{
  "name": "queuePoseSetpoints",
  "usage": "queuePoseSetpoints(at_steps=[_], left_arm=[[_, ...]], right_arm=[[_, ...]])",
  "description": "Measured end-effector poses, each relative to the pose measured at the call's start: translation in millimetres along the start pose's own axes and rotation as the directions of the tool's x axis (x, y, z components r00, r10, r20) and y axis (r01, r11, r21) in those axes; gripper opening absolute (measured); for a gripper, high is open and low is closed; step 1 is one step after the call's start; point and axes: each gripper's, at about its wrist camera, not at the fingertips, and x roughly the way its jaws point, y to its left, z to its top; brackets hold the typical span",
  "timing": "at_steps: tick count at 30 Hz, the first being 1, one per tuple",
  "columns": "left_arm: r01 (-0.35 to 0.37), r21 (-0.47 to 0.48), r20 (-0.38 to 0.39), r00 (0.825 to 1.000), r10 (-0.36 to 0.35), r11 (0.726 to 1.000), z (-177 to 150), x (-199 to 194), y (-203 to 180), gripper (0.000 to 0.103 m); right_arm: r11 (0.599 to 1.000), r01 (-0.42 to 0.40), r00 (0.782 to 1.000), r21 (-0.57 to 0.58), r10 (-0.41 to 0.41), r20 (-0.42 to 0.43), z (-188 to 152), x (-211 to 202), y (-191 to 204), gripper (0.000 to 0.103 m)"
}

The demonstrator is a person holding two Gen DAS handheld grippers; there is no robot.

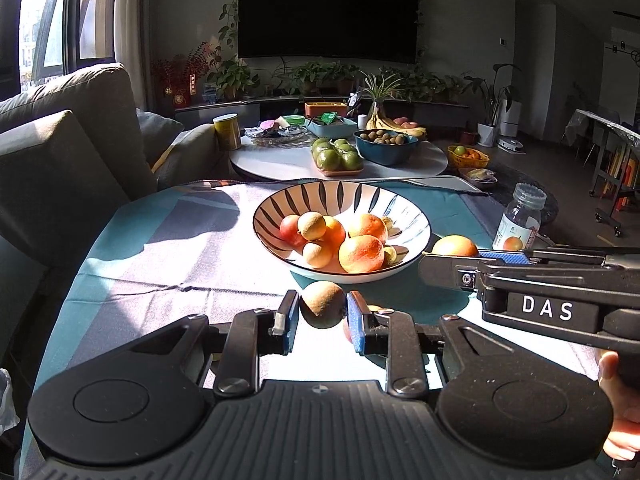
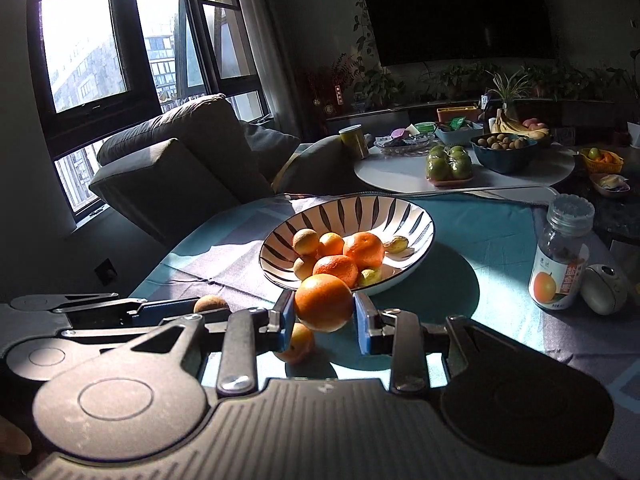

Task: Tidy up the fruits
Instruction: 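Carry the kiwi and orange into the striped bowl and open both tools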

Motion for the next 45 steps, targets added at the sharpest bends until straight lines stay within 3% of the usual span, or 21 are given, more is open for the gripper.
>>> queuePoseSetpoints(at_steps=[36, 45], left_arm=[[0.006, 0.03, 0.031, 0.999, -0.007, 1.0, 60.5, 84.0, 7.3, 0.024], [0.003, 0.017, -0.006, 1.0, -0.003, 1.0, 69.5, 121.9, 11.2, 0.025]], right_arm=[[0.998, 0.055, 0.998, 0.005, -0.055, 0.002, 38.6, 52.0, -28.5, 0.078], [0.997, 0.074, 0.997, 0.028, -0.074, -0.015, 41.7, 64.1, -37.1, 0.078]])
